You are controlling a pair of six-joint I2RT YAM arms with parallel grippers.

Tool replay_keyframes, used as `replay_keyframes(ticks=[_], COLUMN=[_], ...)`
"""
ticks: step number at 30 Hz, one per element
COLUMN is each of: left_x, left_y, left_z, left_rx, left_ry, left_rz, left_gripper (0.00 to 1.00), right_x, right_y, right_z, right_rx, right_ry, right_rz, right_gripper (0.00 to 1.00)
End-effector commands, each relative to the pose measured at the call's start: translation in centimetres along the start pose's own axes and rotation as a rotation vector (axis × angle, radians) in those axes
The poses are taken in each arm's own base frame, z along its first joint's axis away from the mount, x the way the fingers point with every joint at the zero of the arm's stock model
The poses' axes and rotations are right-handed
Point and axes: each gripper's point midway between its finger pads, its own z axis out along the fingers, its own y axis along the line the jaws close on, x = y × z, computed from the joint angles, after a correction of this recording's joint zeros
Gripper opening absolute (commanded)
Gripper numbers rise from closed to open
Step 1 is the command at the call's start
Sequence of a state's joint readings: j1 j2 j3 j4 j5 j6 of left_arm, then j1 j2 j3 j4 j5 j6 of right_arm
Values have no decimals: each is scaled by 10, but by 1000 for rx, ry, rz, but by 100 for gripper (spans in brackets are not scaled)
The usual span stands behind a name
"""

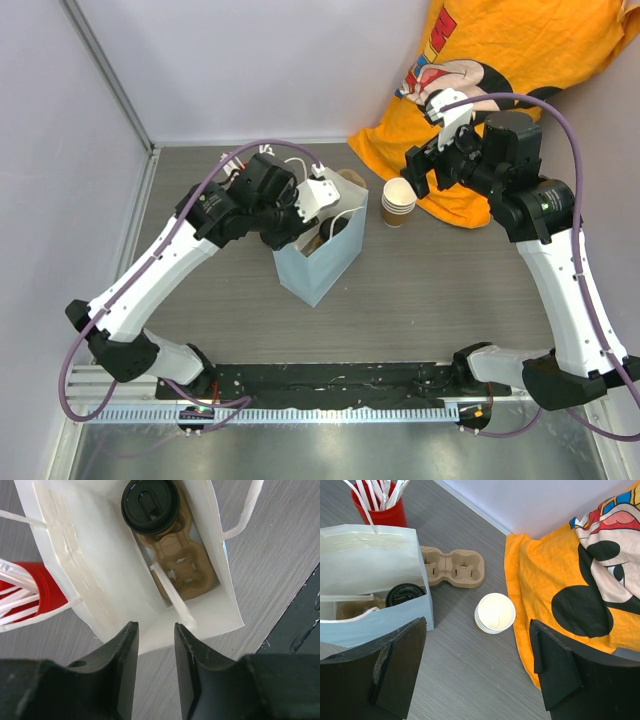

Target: Pack the takeout coffee

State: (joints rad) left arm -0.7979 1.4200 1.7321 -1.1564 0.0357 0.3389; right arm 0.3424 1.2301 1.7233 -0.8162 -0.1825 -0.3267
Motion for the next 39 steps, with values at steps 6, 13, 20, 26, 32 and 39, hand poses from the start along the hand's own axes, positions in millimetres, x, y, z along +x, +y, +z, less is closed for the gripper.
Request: replay_keyframes(ticks=[6, 13, 20, 26, 32, 39], left_x=[-28, -57, -56, -39, -39, -45], left_y=[7, 36, 81, 97, 105, 118], left_z=[-28, -89, -122, -94, -72, -57], left_rx=[-39, -174, -395, -420, -380, -352], left_ry=[-130, -299, -359, -320, -315, -323], left_rz=[-7, -7, -70, -117, -125, -145], left_gripper=[55, 89, 100, 100, 98, 93], right_x=[-15, -14, 0, 5, 20, 31], right_y=[-2, 28, 67, 100, 121, 130], right_z=[-9, -8, -9, -15, -21, -8], right_rx=[6, -161, -395, -579, -708, -743], right_ry=[-61, -70, -72, -114, -116, -128], right_rz=[-2, -14, -72, -102, -166, -192], right_gripper=[88, 88, 88, 89, 87, 84])
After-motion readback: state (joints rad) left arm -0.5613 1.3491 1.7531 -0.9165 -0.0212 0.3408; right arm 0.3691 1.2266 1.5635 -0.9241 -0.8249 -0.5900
